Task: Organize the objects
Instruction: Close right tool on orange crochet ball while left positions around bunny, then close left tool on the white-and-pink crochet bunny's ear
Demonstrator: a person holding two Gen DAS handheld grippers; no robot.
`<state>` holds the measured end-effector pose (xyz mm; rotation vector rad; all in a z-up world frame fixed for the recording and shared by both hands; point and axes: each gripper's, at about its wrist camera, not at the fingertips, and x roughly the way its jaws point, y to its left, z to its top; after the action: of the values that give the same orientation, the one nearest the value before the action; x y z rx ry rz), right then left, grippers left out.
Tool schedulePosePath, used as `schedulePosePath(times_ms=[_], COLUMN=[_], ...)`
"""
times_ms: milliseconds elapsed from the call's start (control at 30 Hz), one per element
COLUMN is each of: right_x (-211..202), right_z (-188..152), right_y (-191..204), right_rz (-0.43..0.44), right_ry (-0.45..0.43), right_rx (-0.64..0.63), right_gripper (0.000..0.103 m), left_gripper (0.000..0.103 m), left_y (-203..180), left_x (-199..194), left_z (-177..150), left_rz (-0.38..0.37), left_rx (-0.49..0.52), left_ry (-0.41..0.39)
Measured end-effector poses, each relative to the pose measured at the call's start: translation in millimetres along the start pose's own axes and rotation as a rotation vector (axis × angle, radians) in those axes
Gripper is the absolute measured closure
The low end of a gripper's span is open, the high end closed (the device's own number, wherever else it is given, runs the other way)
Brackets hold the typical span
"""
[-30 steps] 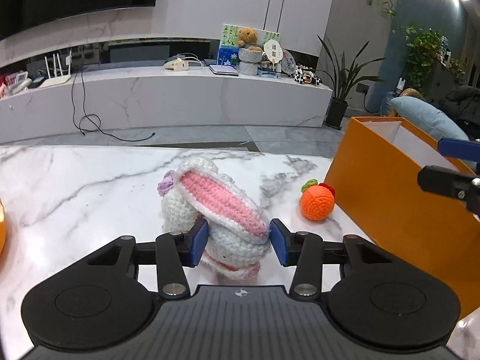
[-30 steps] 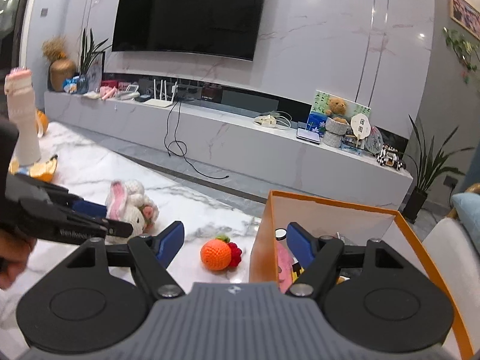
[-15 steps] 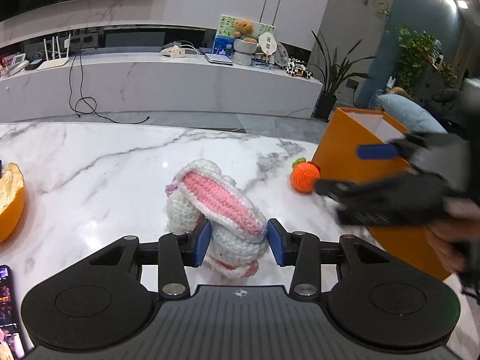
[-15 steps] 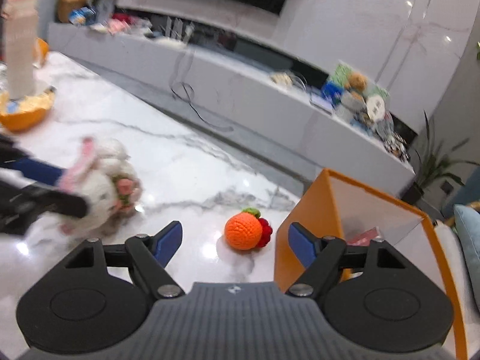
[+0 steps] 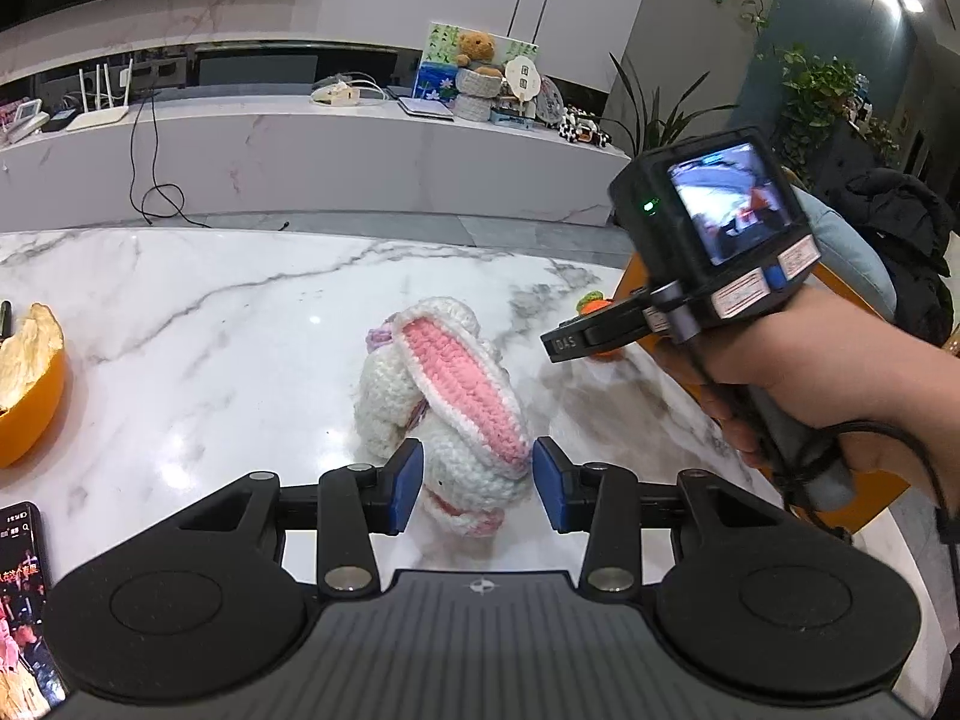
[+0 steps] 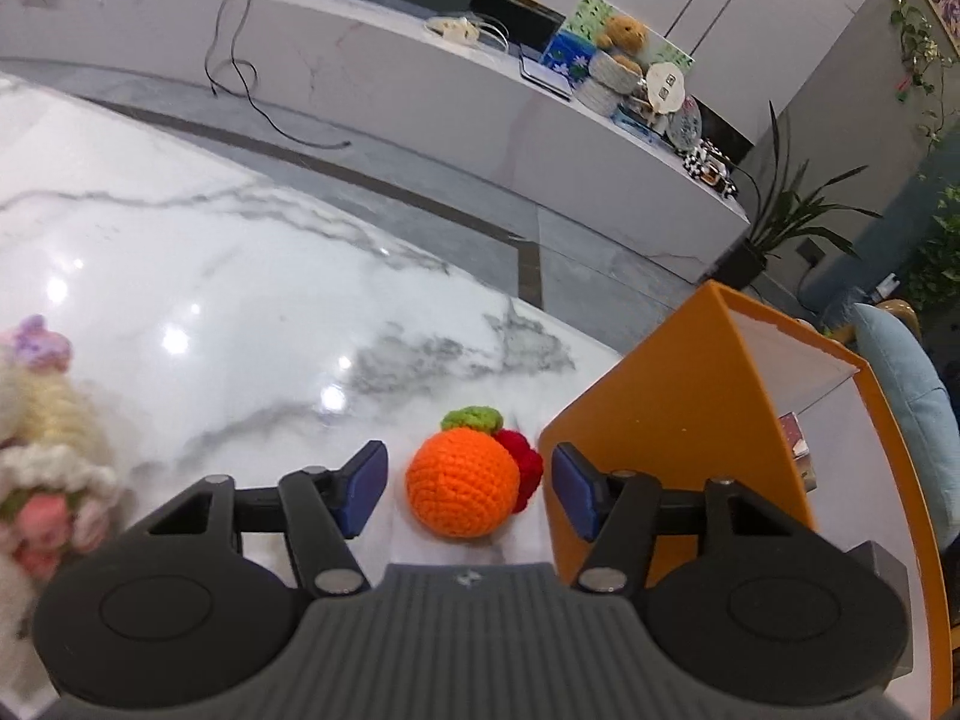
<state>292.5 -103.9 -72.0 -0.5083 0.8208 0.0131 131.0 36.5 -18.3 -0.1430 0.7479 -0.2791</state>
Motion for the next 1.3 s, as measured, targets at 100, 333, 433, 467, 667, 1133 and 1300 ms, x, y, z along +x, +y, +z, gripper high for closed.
schedulePosePath(times_ms=[100,333,433,467,667,1133,1300], right_x=[7.1,-6.9,-19.3,-23.5,-48.4,-104.5,-109.2], right_z=[-3.0,-10.3,-18.4,-21.9,-44.7,-97.1,-122.7], right_y=[1.1,-12.2,-17.9,-19.7,-25.9,-29.7,-40.7], right_rz=[-0.022,0.051,0.108,0.126,0.197,0.327,0.383], right_ry=[0.005,0.007,0.011,0.011,0.003,-0.068,-0.062], right_rx=[-0.014,0.032,0.072,0.083,0.123,0.073,0.170], right_gripper=[0.050,0.052,0.052,0.052,0.052,0.052,0.052], left_gripper=[0.056,0.062,0.063,0.063,0.064,0.066,0.067], left_y=[1.7,-1.2,-1.8,-1.9,-3.2,-9.3,-15.7], left_x=[2.1,4.5,7.4,7.7,7.8,0.8,-2.6], left_z=[-0.9,-2.2,-2.7,-3.1,-6.2,-25.0,-26.0], left_rz=[0.002,-0.012,-0.016,-0.018,-0.036,-0.052,-0.062], left_rx=[-0.004,0.008,0.013,0.014,0.013,0.036,0.045], left_ry=[0.003,0.017,0.024,0.026,0.042,0.090,0.101])
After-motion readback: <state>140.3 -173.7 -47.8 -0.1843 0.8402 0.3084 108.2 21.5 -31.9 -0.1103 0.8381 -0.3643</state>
